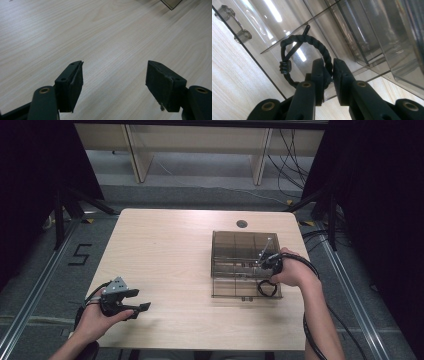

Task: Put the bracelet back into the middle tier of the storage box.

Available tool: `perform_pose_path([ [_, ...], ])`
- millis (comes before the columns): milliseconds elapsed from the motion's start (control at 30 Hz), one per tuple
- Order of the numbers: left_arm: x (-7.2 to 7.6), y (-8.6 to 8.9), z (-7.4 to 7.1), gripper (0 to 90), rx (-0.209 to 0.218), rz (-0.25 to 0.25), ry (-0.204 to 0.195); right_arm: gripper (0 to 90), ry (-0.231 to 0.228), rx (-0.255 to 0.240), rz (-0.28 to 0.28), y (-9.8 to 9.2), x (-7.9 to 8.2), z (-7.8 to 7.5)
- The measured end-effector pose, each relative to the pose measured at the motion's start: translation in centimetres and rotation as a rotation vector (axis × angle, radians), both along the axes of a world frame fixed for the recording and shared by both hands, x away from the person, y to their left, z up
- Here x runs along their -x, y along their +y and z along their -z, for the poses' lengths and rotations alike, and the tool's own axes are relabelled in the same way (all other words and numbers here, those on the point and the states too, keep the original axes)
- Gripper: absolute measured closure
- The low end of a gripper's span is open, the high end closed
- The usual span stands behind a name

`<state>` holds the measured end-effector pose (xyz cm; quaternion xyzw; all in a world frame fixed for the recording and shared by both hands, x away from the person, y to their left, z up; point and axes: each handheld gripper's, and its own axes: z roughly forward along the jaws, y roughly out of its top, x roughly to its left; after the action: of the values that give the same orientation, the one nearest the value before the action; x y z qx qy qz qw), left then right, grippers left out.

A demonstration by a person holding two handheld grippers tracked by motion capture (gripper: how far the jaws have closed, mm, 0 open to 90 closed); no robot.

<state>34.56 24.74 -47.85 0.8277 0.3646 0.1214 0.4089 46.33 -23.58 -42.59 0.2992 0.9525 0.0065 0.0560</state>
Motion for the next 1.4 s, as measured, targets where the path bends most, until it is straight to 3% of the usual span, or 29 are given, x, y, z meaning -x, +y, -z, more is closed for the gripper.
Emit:
perform_pose_path([
  [167, 0.0, -0.1, 0.1, 30.0, 0.013, -0.013, 0.011, 76.7, -0.011, -0.006, 0.002, -0.1, 0.0, -0.5],
  [233, 0.0, -0.1, 0.1, 30.0, 0.009, -0.006, -0.001, 77.9, -0.011, -0.006, -0.023, -0.2, -0.1, -0.6],
  [300, 0.0, -0.1, 0.1, 30.0, 0.009, -0.006, -0.001, 81.0, -0.014, -0.001, 0.000, 0.0, 0.1, -0.6],
  [367, 0.0, 0.0, 0.0, 30.1, 0.003, 0.000, 0.000, 83.3, 0.009, -0.009, -0.002, 0.0, 0.2, -0.5],
  [433, 0.0, 0.0, 0.0, 30.0, 0.000, 0.001, 0.000, 86.0, 0.008, -0.003, -0.034, -0.1, 0.0, -0.3],
  [467, 0.0, 0.0, 0.0, 30.0, -0.002, 0.001, 0.001, 87.1, 0.001, 0.005, -0.023, 0.0, 0.1, -0.2],
  [733, 0.0, 0.0, 0.0, 30.0, 0.000, 0.001, 0.001, 89.1, 0.009, 0.006, -0.033, 0.0, 0.0, -0.1],
  [833, 0.0, 0.0, 0.0, 30.0, 0.000, 0.000, 0.000, 87.9, 0.014, 0.003, -0.013, 0.1, 0.2, -0.2],
  [933, 0.0, 0.0, 0.0, 30.0, -0.001, 0.000, 0.000, 86.0, 0.012, -0.002, -0.040, -0.2, 0.1, -0.2],
  [1000, 0.0, 0.0, 0.0, 30.0, -0.001, 0.000, 0.000, 84.8, 0.025, -0.018, -0.004, -0.2, 0.4, -0.4],
  [1367, 0.0, 0.0, 0.0, 30.1, -0.001, 0.001, -0.002, 78.6, 0.038, -0.026, 0.042, -1.1, 1.2, -1.7],
  [1400, 0.0, 0.0, 0.0, 30.0, 0.000, 0.001, -0.002, 78.1, 0.037, -0.027, 0.028, -1.3, 1.1, -1.7],
])
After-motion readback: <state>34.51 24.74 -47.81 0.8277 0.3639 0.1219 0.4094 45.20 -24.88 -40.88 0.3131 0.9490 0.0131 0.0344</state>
